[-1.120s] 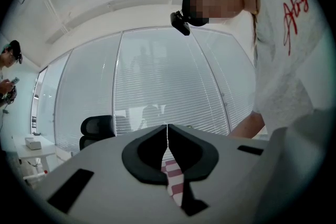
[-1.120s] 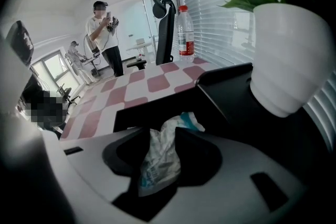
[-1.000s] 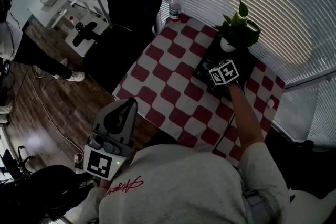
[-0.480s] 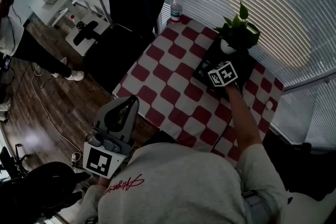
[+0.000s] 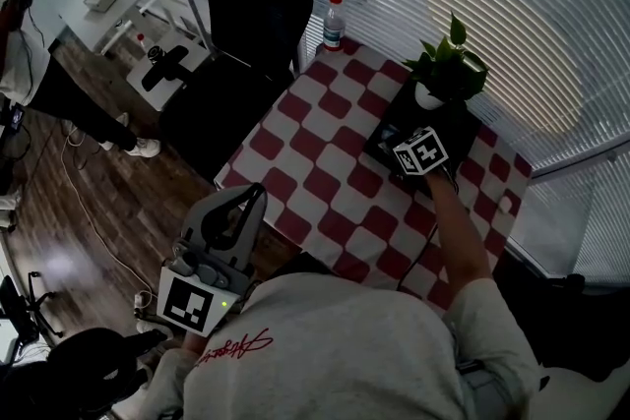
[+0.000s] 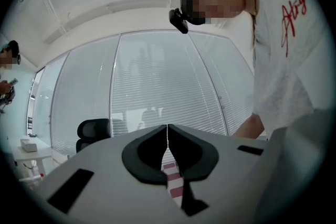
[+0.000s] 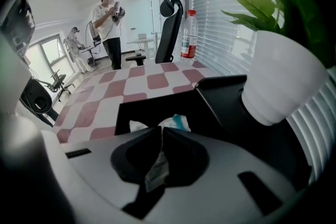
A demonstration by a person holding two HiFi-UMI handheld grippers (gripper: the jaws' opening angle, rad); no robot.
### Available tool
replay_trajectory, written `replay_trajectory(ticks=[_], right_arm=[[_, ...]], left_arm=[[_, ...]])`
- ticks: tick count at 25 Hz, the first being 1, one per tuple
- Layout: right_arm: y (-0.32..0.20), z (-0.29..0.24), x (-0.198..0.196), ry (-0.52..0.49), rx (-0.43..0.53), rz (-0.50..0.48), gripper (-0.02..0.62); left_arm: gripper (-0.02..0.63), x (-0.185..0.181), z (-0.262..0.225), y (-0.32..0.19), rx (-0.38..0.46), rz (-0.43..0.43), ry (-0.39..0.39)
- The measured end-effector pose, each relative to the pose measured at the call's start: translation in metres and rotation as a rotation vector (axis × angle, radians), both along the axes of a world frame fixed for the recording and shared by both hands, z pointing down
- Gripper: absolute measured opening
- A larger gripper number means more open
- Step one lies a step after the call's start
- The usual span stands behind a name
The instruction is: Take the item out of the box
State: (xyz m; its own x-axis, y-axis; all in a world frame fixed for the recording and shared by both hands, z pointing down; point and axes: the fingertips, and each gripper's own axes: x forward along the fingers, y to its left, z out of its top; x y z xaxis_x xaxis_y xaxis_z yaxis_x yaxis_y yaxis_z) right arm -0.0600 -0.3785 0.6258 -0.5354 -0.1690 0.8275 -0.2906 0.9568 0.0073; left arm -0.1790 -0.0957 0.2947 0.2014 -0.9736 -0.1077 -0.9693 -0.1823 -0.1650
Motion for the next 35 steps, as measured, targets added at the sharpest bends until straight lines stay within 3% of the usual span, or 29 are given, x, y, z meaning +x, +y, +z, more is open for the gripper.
replay_trajectory(ticks=[14,24,30,35], right_arm=[[0.000,-0.026,0.009,-0.078,0.045,0.048,0.020],[0.004,-0.054,0.014,-0.145,0.140,0.073,0.020],[0.012,-0.069,0.011,-0.151,0.217,0.037,0.021],[0.015,-0.081,0.011,-0.221,0.223,0.061,0.021]], left_arm=[[0.018,0.004,0.003,-0.004,0.005,0.026,-0.002],[0.018,0.006,0.002,-0.010,0.011,0.051,0.000],[0.018,0.007,0.004,-0.013,0.010,0.068,0.001],[0.018,0.007,0.003,-0.016,0.008,0.075,-0.004]])
